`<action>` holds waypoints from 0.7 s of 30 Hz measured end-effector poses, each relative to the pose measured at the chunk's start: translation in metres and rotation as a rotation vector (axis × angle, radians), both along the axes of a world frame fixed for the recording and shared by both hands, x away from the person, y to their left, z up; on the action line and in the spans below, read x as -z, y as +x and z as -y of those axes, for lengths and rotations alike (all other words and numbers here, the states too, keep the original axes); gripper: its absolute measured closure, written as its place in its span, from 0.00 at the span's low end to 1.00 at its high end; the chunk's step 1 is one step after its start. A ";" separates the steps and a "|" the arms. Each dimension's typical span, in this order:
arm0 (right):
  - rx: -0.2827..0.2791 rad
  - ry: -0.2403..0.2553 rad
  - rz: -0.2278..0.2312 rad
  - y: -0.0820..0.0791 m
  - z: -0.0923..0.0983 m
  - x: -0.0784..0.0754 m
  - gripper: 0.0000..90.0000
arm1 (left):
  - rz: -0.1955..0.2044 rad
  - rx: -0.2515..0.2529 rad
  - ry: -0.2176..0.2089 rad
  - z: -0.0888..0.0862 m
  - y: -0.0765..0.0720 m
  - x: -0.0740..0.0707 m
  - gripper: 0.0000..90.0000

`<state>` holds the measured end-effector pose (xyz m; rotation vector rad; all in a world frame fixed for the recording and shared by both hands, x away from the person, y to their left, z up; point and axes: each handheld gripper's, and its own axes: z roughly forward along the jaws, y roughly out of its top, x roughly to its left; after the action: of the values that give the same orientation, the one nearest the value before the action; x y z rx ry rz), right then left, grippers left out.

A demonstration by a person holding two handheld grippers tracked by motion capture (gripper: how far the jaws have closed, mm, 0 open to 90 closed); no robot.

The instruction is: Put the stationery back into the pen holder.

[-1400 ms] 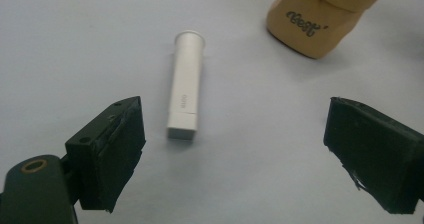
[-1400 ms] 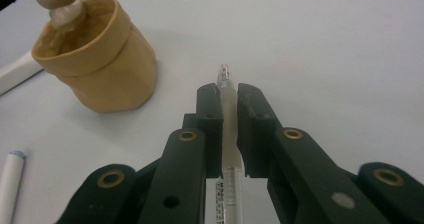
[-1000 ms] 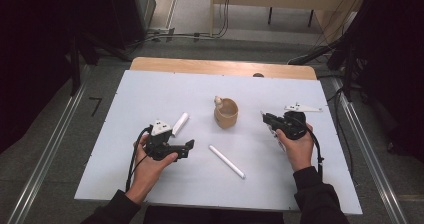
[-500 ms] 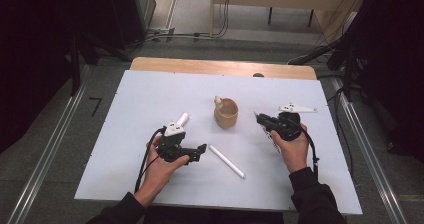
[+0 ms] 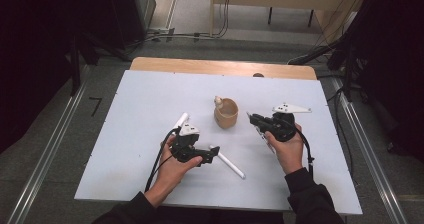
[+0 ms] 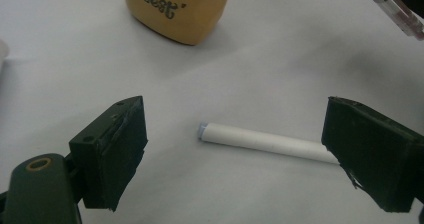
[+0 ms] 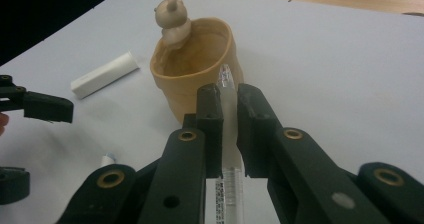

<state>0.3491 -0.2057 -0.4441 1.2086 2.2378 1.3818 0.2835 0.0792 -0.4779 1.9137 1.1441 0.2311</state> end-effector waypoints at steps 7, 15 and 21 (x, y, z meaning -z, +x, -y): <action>-0.012 0.007 0.004 -0.001 -0.003 -0.001 0.88 | -0.008 0.014 -0.012 0.011 0.004 -0.001 0.13; -0.031 0.013 0.011 -0.003 -0.008 -0.003 0.88 | -0.027 0.024 -0.039 0.022 0.009 -0.002 0.15; -0.039 0.023 0.012 -0.006 -0.011 -0.004 0.88 | -0.053 0.046 -0.054 0.037 0.013 -0.001 0.18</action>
<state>0.3432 -0.1946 -0.4399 1.1670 2.2539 1.4297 0.2961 0.0426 -0.4774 1.9059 1.1281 0.1234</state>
